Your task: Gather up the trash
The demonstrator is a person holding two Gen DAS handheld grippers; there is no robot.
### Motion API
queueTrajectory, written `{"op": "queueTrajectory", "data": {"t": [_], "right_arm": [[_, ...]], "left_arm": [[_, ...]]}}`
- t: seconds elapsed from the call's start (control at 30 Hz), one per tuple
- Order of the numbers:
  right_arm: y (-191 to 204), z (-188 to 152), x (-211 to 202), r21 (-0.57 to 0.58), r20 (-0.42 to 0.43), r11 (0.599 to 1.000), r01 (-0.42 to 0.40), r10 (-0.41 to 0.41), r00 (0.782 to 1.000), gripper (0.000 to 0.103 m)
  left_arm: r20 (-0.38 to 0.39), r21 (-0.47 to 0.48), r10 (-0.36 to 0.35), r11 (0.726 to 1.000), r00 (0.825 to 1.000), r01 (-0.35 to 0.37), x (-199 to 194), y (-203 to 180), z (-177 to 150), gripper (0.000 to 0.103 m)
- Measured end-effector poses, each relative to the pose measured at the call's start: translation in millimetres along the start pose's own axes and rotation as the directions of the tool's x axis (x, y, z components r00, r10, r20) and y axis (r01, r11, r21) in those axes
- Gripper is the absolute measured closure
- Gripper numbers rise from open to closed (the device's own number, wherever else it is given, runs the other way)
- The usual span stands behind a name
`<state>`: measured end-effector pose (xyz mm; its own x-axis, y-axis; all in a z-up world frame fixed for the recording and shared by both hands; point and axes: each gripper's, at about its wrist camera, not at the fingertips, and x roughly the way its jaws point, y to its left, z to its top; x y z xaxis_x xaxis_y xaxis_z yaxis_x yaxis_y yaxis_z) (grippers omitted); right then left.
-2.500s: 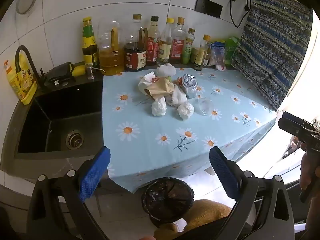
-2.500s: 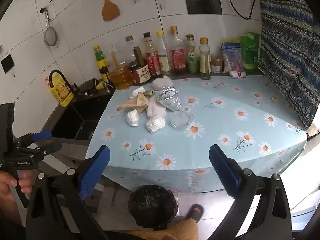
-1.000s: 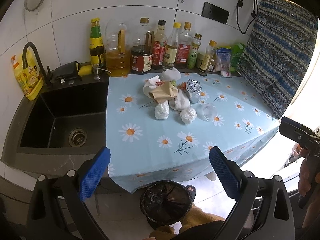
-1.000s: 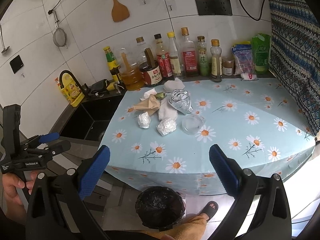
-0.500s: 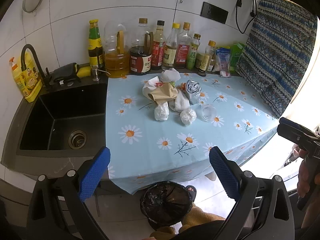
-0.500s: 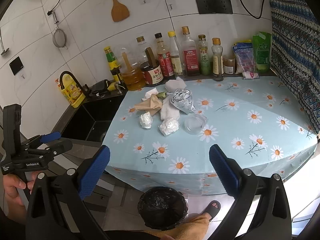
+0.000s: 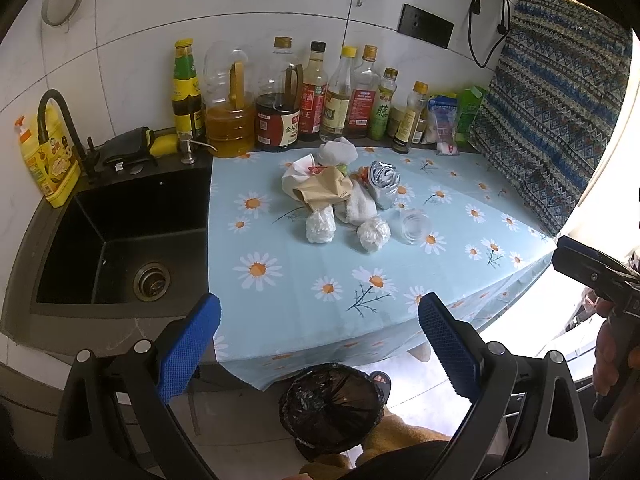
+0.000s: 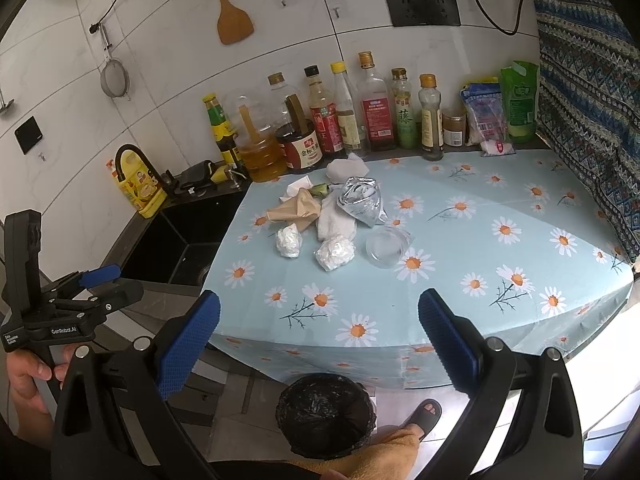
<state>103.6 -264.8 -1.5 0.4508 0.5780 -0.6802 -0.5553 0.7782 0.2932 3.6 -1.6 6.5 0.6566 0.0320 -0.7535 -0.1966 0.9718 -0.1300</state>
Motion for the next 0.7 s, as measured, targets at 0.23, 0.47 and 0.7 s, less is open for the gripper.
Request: {"op": "queueTrajectory", "data": {"t": [0.23,0.47,0.7], "right_arm": [[-2.8,-0.5,0.3,0.017,-0.001,1.0,0.006,-0.006,1.0,0.005],[-13.4,1.6,14.1,0.039,-0.032,0.999,0.013,-0.011,0.999,0.005],[-36.5,11.6,48.5,0.072,-0.094,0.997,0.001,0.006,0.996,0.005]], "left_arm": [[-0.005,-0.006,-0.01,1.0,1.0,0.01,2.5,1.5,0.4,0.007],[-0.029,-0.011,-0.013,1.0,0.999,0.013,13.7,1.8,3.7,0.007],[-0.07,-0.034,-0.016,0.999,0.997,0.014,40.3,2.0,13.2,0.007]]}}
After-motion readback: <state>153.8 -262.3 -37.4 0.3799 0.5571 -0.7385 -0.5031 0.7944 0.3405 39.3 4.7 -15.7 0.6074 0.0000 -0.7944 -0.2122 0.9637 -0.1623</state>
